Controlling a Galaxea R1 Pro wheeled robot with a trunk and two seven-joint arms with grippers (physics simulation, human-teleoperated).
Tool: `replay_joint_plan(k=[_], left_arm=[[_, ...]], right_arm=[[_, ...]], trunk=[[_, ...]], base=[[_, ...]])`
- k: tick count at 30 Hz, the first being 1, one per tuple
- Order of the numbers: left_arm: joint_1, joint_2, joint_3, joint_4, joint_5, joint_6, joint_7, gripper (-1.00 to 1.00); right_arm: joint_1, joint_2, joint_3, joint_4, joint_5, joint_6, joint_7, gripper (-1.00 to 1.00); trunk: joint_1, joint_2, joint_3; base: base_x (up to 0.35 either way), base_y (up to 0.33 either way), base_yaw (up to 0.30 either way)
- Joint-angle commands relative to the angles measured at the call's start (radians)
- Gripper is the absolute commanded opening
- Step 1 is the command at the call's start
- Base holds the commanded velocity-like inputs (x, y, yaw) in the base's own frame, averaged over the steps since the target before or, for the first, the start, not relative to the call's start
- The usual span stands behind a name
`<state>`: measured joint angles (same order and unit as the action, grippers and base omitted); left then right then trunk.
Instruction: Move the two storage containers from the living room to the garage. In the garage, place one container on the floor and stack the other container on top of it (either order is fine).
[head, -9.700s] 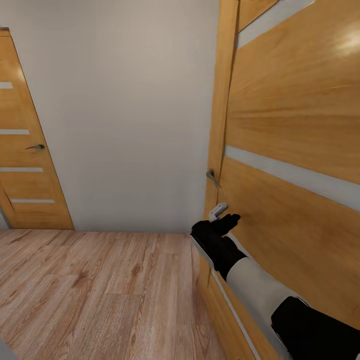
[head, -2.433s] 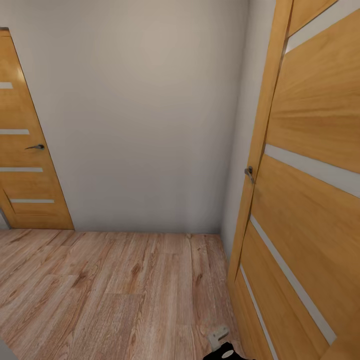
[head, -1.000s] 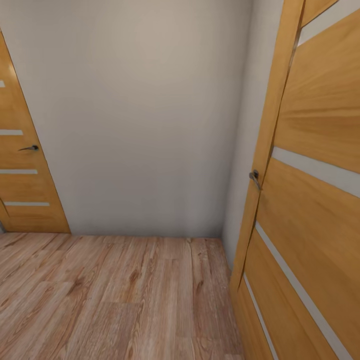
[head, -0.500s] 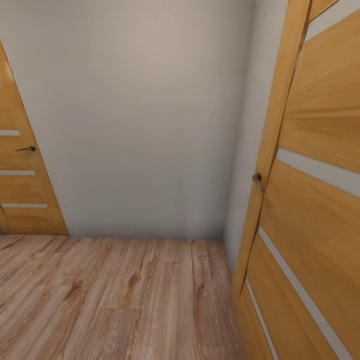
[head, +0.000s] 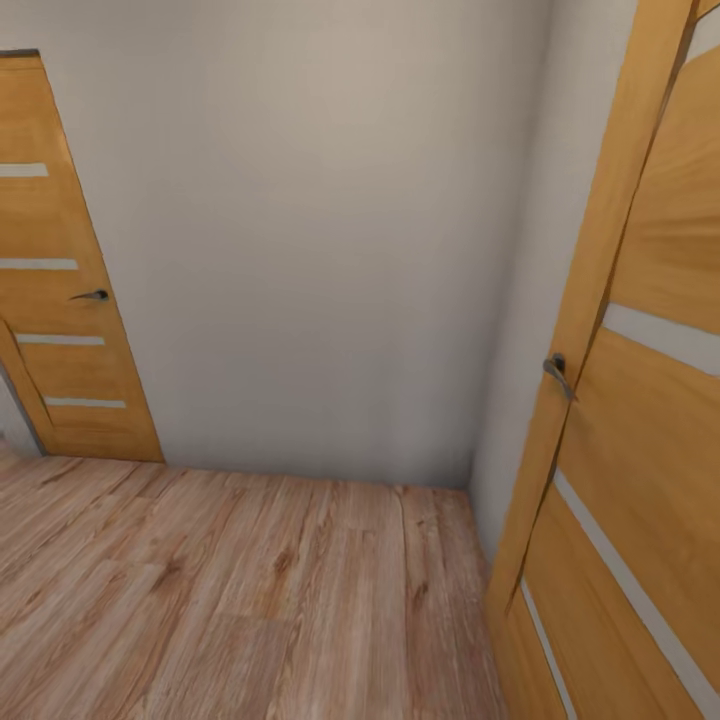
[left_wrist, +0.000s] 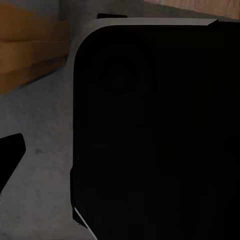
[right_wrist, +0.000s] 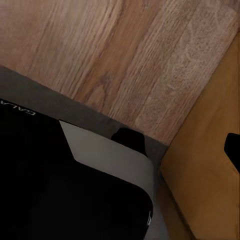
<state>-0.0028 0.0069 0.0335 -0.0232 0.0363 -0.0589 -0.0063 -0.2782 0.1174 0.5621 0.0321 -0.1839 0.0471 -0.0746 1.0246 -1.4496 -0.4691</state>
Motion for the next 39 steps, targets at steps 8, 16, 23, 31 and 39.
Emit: replay_joint_plan(k=[8, 16, 23, 31, 39], left_arm=[[0.000, 0.000, 0.002, 0.000, 0.004, -0.002, -0.001, 1.00], [0.000, 0.001, 0.002, 0.000, 0.004, -0.002, -0.001, 1.00], [0.000, 0.001, 0.002, 0.000, 0.004, -0.002, -0.001, 1.00], [0.000, 0.001, 0.002, 0.000, 0.004, -0.002, -0.001, 1.00], [0.000, 0.001, 0.003, 0.000, 0.004, -0.003, 0.000, 1.00]], right_arm=[[-0.001, 0.001, 0.009, 0.002, -0.010, -0.002, -0.002, 1.00], [-0.001, 0.001, 0.009, 0.001, -0.011, -0.003, -0.005, 1.00], [-0.001, 0.001, 0.009, 0.001, -0.011, -0.002, -0.004, 1.00], [-0.001, 0.001, 0.009, 0.002, -0.011, 0.005, -0.002, 1.00], [-0.001, 0.002, 0.009, 0.001, -0.011, 0.004, -0.002, 1.00]], trunk=[[0.000, 0.000, -0.001], [0.000, 0.000, -0.001], [0.000, 0.000, -0.001], [0.000, 0.000, -0.001], [0.000, 0.000, -0.001]], base=[[0.304, 0.000, 0.006], [0.320, 0.000, 0.071], [0.320, 0.000, 0.224], [0.317, 0.000, 0.020], [0.088, 0.000, 0.001]])
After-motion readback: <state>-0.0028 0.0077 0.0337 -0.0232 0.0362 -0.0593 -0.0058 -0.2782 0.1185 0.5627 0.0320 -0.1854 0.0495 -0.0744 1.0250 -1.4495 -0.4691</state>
